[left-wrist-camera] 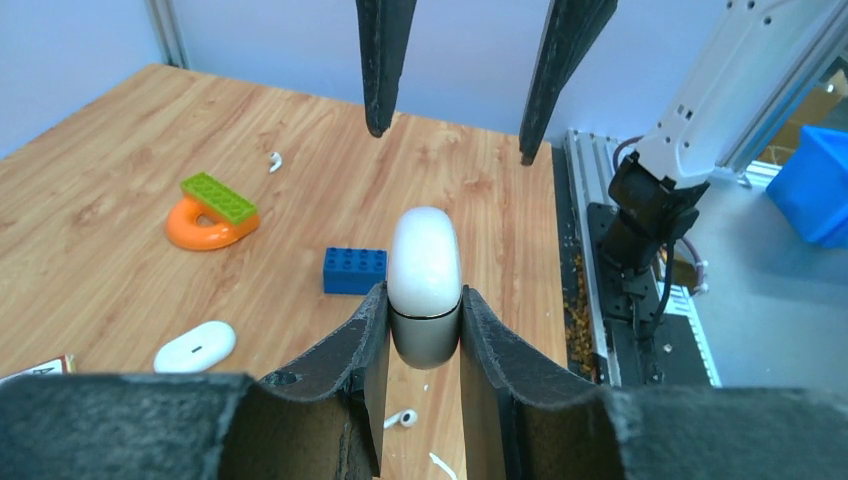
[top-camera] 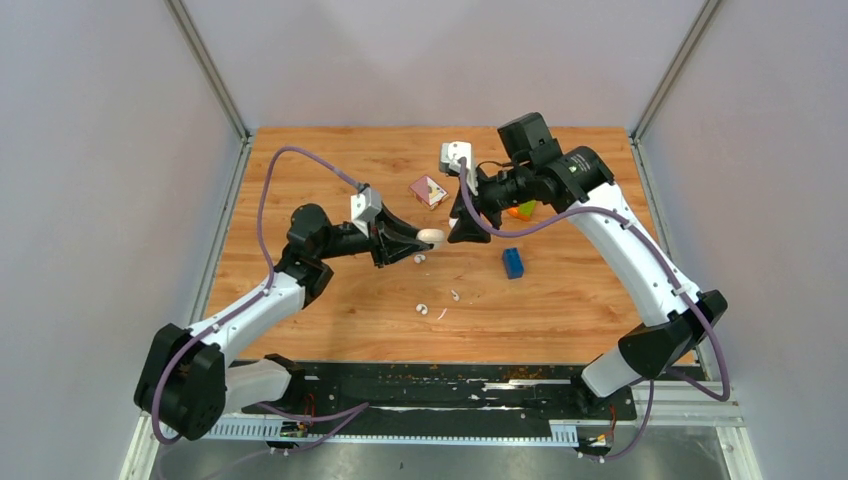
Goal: Insert the wireless bluetooth earbuds into the charging case
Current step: Open the charging case.
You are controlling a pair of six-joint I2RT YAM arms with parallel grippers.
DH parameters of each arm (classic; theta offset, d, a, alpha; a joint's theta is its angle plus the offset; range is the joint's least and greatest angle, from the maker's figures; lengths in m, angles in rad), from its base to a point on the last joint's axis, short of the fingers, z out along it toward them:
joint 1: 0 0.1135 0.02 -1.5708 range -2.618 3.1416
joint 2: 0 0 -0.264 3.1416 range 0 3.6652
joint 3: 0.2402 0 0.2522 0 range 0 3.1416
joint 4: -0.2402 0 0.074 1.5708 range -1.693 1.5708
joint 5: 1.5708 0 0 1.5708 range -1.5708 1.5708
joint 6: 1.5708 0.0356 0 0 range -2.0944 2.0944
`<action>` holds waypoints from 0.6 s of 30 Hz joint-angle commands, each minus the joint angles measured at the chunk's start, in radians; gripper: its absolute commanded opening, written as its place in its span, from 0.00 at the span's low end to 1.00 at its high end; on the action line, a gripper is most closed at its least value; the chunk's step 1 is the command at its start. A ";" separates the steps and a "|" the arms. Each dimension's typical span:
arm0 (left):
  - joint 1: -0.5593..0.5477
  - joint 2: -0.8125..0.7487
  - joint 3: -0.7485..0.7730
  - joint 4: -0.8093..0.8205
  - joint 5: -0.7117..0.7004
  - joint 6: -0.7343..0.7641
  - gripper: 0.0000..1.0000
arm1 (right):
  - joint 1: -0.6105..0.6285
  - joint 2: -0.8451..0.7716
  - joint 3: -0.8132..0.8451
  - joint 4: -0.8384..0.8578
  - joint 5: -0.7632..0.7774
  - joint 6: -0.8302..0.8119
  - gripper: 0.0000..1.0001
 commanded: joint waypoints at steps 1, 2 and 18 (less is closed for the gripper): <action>-0.044 0.015 -0.009 0.083 -0.039 0.137 0.21 | 0.018 0.014 0.010 -0.029 -0.036 -0.096 0.51; -0.051 0.022 -0.006 0.089 -0.038 0.144 0.21 | 0.021 0.020 0.015 -0.036 -0.033 -0.105 0.51; -0.073 0.041 0.013 0.109 -0.031 0.148 0.21 | 0.071 0.054 -0.012 -0.037 0.020 -0.179 0.48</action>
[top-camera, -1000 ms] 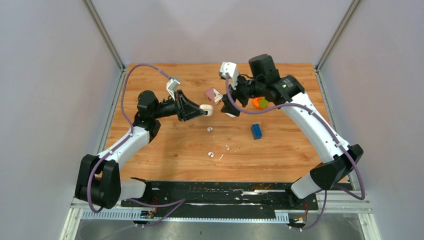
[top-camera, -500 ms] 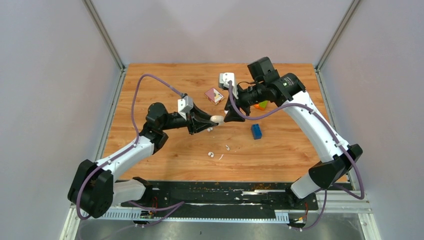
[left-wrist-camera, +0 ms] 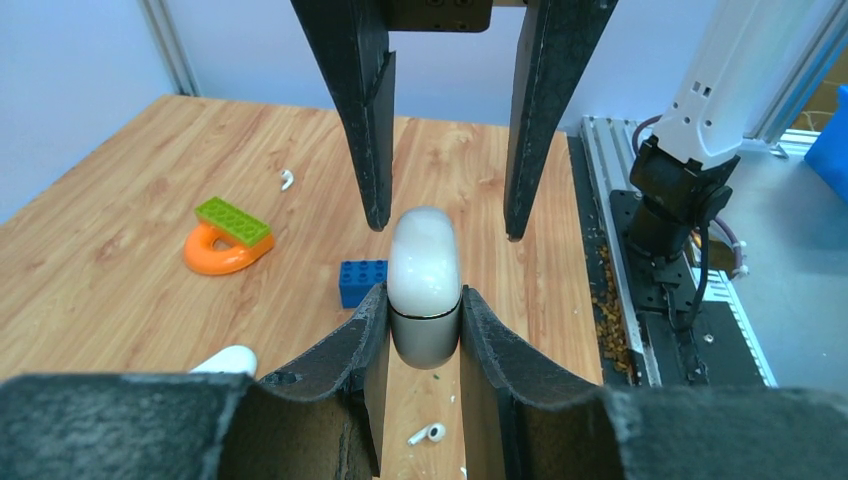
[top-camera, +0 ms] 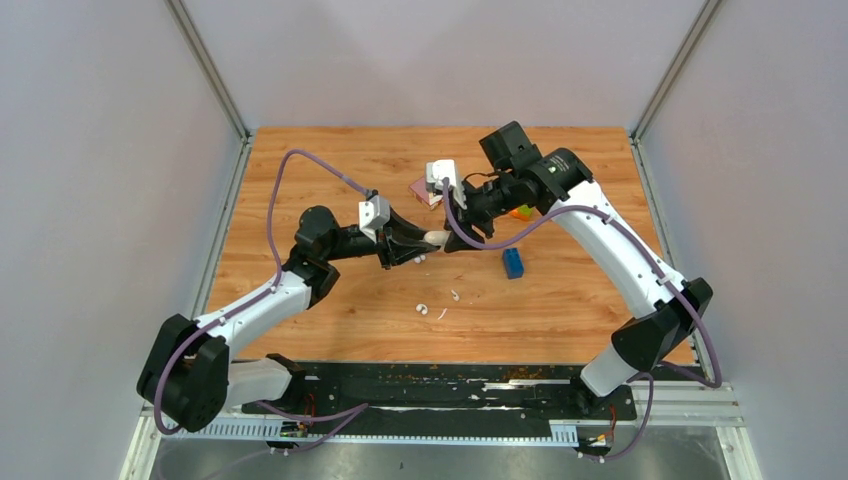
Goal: Insert the wireless bluetooth earbuds into the charging case
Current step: Open the charging case.
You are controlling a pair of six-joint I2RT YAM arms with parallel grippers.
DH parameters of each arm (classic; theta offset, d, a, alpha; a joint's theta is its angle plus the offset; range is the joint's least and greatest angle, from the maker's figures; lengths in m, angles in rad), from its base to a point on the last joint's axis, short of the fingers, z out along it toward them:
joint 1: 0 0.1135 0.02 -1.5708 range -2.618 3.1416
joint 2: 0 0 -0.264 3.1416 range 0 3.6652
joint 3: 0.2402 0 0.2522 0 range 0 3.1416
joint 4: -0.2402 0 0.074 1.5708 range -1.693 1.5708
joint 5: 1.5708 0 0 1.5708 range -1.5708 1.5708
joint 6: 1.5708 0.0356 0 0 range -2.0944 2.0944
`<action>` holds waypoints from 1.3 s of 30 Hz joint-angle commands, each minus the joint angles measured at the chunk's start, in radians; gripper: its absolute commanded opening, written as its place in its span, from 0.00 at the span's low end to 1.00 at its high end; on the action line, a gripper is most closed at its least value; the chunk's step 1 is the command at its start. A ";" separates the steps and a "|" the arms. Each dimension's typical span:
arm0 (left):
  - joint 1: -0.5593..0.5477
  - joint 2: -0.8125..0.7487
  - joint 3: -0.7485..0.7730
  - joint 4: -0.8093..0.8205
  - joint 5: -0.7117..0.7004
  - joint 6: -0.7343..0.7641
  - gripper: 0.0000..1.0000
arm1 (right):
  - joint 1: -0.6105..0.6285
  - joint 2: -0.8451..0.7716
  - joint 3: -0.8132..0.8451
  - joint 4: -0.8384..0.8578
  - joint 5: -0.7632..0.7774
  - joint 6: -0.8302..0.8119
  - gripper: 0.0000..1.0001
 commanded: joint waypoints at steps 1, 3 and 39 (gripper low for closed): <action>-0.007 -0.004 0.028 0.058 -0.005 0.021 0.21 | 0.020 0.011 0.005 0.024 0.006 -0.034 0.48; -0.007 -0.004 0.025 0.061 -0.012 0.021 0.21 | 0.027 0.018 0.008 0.026 0.011 -0.035 0.47; -0.010 0.057 0.055 -0.013 -0.043 0.017 0.50 | 0.052 0.100 0.155 -0.013 0.168 -0.038 0.10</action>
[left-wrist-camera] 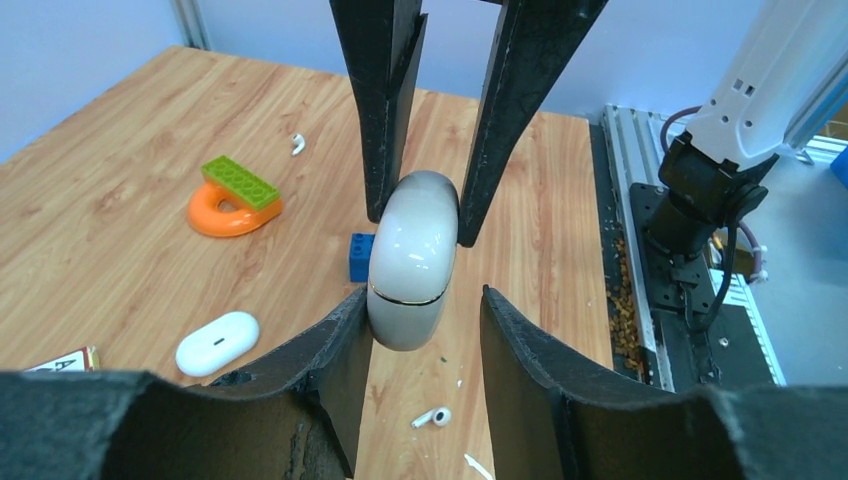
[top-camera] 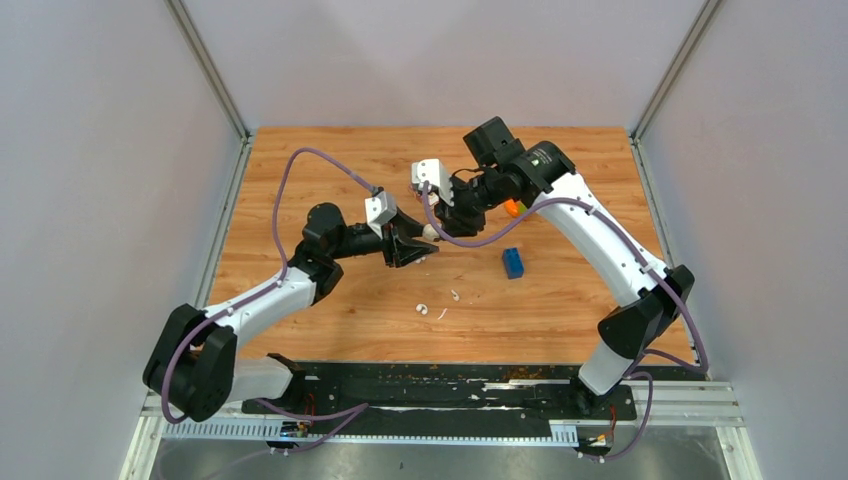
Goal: Insert the wireless bluetooth earbuds into the charging case
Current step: Open the charging case.
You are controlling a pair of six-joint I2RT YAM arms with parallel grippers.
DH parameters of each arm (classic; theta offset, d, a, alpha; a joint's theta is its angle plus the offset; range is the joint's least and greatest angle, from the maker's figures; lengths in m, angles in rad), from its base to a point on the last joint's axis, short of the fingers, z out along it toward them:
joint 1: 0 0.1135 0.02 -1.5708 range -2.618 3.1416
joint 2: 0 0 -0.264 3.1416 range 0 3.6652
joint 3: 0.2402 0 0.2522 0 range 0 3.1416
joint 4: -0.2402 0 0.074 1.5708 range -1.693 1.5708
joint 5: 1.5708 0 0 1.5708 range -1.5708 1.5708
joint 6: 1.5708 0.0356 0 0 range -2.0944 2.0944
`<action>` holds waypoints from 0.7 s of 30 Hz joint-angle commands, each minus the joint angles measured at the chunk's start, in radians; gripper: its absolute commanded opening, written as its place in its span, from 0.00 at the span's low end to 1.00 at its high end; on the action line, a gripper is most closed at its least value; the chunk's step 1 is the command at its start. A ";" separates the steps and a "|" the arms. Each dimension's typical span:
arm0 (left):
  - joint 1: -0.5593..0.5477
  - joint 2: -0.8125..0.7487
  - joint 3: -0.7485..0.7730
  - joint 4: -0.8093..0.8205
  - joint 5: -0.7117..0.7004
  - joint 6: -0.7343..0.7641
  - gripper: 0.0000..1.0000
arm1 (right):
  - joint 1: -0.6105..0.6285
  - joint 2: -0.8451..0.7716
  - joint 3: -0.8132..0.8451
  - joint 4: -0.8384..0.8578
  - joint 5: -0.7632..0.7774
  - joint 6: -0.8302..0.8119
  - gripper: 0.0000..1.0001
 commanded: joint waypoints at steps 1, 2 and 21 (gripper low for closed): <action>-0.009 0.007 0.045 0.020 0.000 0.013 0.50 | 0.018 0.020 0.074 0.001 0.037 0.002 0.10; -0.010 0.008 0.048 0.020 -0.001 0.014 0.49 | 0.019 0.027 0.083 -0.008 0.043 -0.001 0.10; -0.018 0.024 0.047 0.041 -0.018 -0.011 0.09 | 0.024 0.050 0.106 -0.015 0.050 0.073 0.21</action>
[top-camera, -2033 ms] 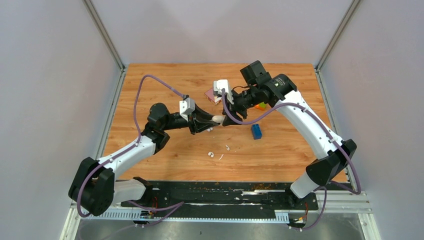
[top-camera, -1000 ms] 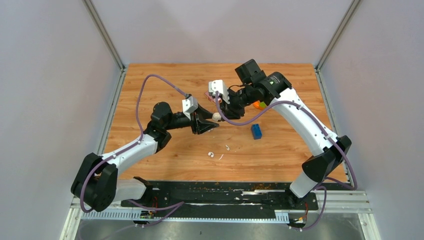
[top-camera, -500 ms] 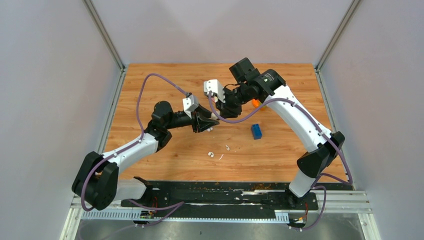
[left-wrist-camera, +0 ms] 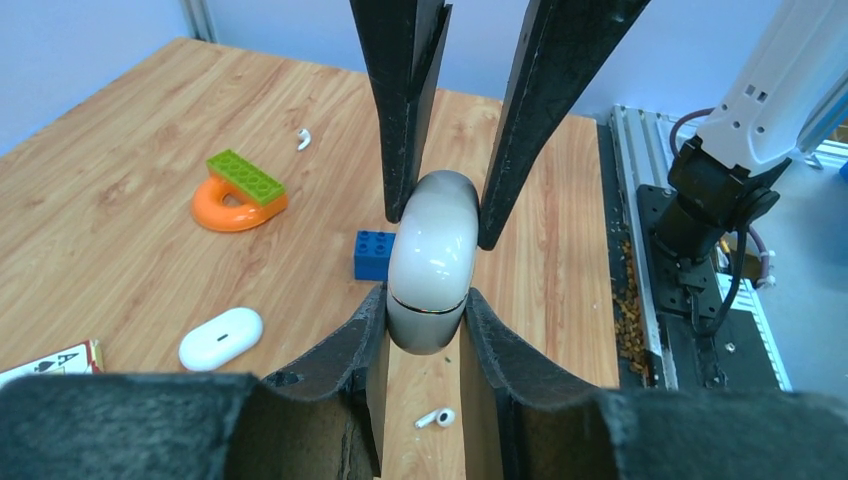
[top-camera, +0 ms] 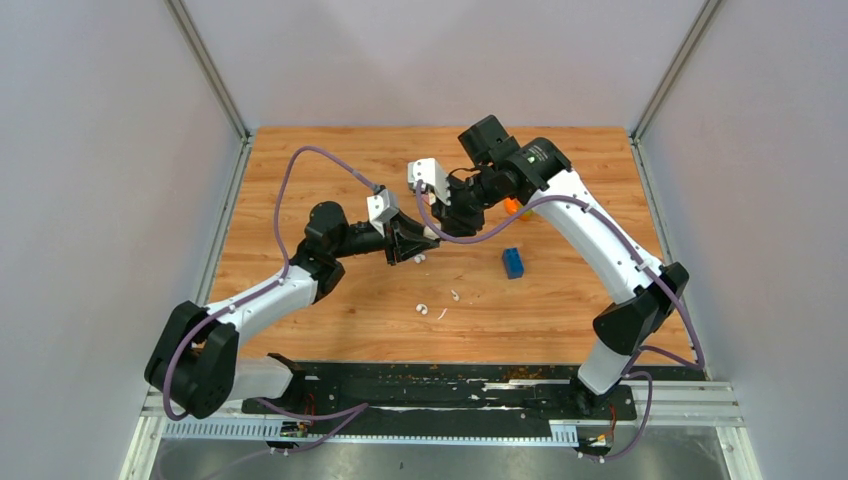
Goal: Insert the wireless bluetooth earbuds into the charging case
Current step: Open the charging case.
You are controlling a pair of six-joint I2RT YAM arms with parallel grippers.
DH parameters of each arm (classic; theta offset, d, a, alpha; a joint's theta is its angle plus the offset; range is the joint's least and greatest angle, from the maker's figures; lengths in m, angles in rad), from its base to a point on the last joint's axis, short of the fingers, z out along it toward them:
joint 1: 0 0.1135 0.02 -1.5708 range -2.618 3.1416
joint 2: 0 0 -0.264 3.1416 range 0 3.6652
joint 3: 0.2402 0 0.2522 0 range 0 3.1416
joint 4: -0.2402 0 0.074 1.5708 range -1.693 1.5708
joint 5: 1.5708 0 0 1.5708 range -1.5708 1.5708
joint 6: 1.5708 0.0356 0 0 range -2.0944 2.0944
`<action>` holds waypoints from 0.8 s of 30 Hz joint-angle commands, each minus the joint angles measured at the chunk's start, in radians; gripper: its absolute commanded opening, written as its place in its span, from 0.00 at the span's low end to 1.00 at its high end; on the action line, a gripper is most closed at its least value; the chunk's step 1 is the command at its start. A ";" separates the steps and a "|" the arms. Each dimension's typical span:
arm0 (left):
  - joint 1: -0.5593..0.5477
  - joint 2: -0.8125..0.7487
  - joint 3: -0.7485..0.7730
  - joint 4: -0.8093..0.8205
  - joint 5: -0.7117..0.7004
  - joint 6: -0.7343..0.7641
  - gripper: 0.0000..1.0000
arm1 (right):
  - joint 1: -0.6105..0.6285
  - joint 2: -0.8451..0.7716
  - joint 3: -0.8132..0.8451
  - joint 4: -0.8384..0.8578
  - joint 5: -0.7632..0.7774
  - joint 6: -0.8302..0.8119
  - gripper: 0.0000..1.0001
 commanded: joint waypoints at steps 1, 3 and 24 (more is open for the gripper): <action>-0.013 0.009 0.033 0.057 0.006 -0.019 0.05 | 0.006 0.018 0.047 0.035 -0.007 0.060 0.25; -0.013 0.016 0.027 0.073 0.006 -0.029 0.01 | 0.006 0.028 0.055 0.025 -0.010 0.088 0.35; -0.013 0.027 0.008 0.109 0.026 0.023 0.00 | -0.070 0.117 0.240 -0.028 -0.105 0.205 0.40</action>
